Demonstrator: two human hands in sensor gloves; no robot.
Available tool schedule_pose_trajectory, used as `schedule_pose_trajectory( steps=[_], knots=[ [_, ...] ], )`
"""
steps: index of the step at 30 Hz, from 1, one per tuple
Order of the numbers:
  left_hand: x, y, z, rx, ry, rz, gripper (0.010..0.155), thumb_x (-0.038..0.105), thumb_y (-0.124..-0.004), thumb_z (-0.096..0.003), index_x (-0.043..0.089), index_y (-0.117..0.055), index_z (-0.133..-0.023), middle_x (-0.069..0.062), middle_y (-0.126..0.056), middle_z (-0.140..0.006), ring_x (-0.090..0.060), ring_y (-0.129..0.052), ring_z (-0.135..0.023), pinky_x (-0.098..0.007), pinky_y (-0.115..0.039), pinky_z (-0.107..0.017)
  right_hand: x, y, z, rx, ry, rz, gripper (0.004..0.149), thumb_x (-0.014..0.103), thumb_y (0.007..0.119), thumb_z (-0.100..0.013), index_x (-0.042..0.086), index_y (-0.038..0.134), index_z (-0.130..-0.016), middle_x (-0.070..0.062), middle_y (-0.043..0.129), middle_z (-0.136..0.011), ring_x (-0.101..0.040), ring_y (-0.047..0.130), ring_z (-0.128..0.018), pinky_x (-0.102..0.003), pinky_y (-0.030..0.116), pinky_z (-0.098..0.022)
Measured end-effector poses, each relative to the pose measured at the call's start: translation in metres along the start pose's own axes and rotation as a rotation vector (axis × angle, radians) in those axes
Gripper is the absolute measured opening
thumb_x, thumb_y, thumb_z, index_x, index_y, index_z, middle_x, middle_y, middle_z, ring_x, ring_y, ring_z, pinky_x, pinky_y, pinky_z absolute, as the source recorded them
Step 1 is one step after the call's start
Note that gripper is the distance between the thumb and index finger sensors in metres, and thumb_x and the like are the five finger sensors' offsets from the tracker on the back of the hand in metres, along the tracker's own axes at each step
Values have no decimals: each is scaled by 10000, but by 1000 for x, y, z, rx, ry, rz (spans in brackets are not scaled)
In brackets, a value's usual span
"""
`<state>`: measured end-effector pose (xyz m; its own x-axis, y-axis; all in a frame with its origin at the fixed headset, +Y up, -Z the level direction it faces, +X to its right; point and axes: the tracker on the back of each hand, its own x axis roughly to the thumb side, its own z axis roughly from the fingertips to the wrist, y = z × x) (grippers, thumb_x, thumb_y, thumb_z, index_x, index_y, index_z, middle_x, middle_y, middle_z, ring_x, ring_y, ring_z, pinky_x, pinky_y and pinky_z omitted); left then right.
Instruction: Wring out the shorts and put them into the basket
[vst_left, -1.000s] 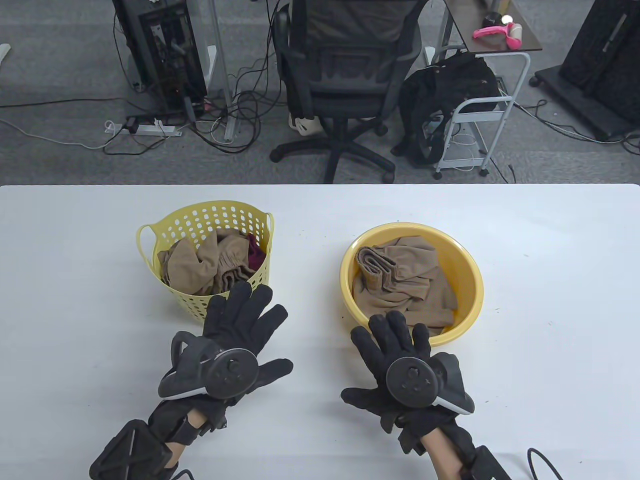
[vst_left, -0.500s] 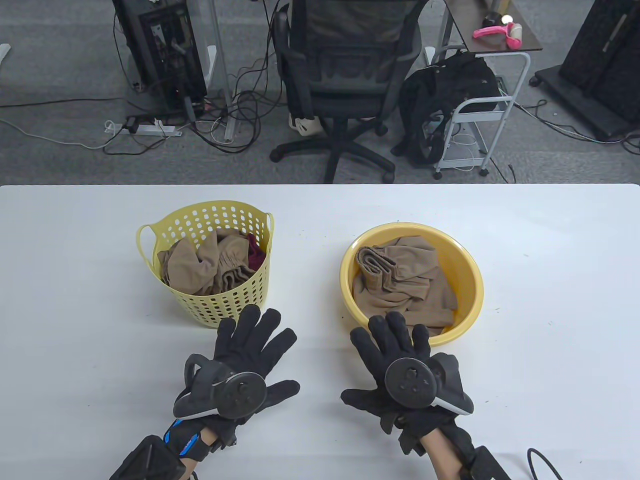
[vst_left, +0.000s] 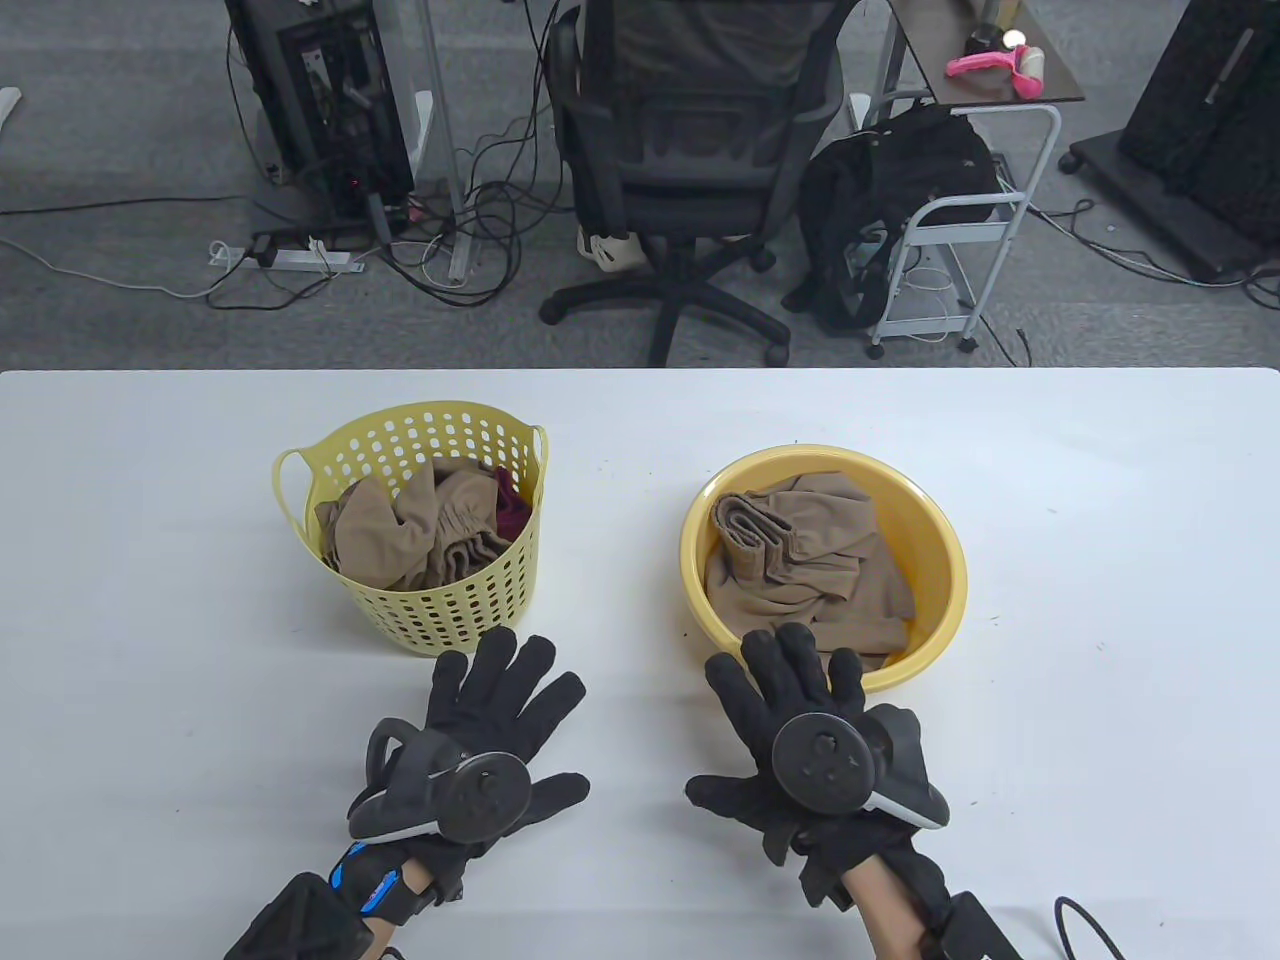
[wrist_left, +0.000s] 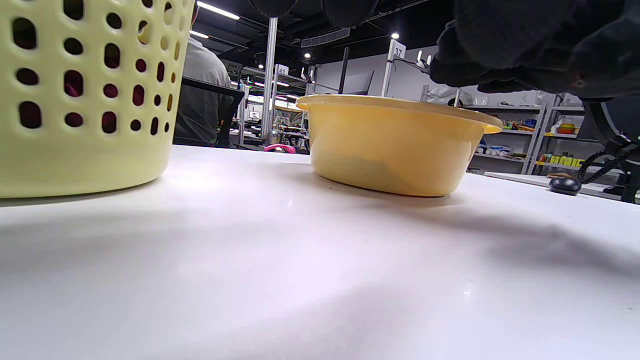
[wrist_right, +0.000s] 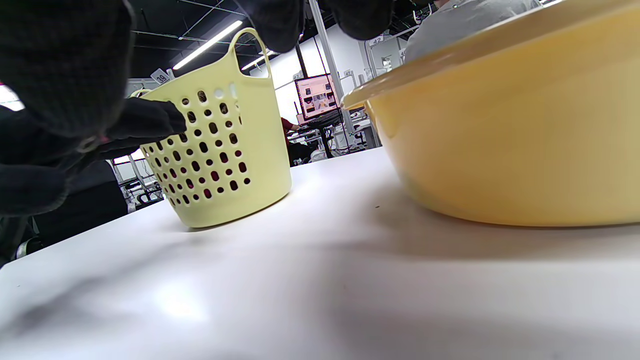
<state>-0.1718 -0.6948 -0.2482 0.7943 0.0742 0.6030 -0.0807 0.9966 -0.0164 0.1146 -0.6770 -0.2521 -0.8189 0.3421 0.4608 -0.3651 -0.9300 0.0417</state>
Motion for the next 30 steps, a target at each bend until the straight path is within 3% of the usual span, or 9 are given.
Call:
schedule_pose_trajectory(
  steps=[16, 30],
  knots=[
    [2, 1, 3, 9, -21, 10, 860, 651, -714, -518, 228, -343, -1168, -233, -249, -1262, -615, -239, -1115, -793, -229, -654, -3, -18, -5, -20, 21, 29, 1004, 719, 823, -420, 132, 427, -1132, -308, 307, -1132, -598, 239, -1021, -814, 251, -633],
    [2, 1, 5, 16, -27, 16, 856, 647, -716, -519, 231, -342, -1166, -232, -246, -1262, -614, -240, -1115, -793, -228, -654, -25, -52, -59, 41, 110, 99, 976, 678, 803, -455, 93, 406, -1128, -313, 302, -1127, -615, 306, -1015, -761, 419, -677]
  ],
)
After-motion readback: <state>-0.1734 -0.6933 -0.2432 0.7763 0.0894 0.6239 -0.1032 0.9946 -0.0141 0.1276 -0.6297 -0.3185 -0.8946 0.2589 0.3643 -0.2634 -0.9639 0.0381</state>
